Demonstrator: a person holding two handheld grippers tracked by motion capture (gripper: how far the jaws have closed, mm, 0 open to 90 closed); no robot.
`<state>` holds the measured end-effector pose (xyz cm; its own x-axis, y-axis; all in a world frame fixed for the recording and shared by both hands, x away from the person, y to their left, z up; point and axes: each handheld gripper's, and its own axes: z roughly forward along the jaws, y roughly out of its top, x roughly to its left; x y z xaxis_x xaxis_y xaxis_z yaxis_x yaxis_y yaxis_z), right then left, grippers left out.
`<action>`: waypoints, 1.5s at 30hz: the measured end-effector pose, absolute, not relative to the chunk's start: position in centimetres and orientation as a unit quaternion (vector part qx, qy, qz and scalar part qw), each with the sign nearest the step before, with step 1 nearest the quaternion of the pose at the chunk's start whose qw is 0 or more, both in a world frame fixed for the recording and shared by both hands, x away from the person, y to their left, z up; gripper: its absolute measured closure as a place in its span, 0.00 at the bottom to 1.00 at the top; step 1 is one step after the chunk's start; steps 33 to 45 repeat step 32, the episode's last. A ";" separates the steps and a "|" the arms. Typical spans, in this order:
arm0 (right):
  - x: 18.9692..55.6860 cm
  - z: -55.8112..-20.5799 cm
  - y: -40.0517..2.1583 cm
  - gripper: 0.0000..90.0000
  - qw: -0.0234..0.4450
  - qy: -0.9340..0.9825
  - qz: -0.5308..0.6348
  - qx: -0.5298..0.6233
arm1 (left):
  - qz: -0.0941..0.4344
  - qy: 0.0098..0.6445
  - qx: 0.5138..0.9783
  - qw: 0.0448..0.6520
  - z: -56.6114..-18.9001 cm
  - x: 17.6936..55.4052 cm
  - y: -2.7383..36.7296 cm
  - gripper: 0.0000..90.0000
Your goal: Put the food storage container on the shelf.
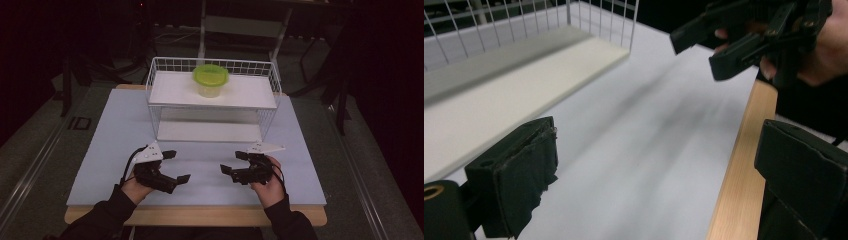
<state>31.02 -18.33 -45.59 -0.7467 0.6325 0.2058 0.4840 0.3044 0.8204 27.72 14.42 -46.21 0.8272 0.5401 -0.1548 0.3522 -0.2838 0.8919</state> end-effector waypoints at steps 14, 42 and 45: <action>28.8 -47.3 -21.2 0.20 0.111 0.821 0.445 0.340 | 0.097 0.293 0.803 0.510 -48.5 26.7 17.1 0.05; 28.9 -48.4 -21.2 0.20 0.126 0.834 0.421 0.334 | 0.114 0.285 0.808 0.502 -49.0 26.4 17.3 0.05; 28.9 -48.4 -21.2 0.20 0.126 0.834 0.421 0.334 | 0.114 0.285 0.808 0.502 -49.0 26.4 17.3 0.05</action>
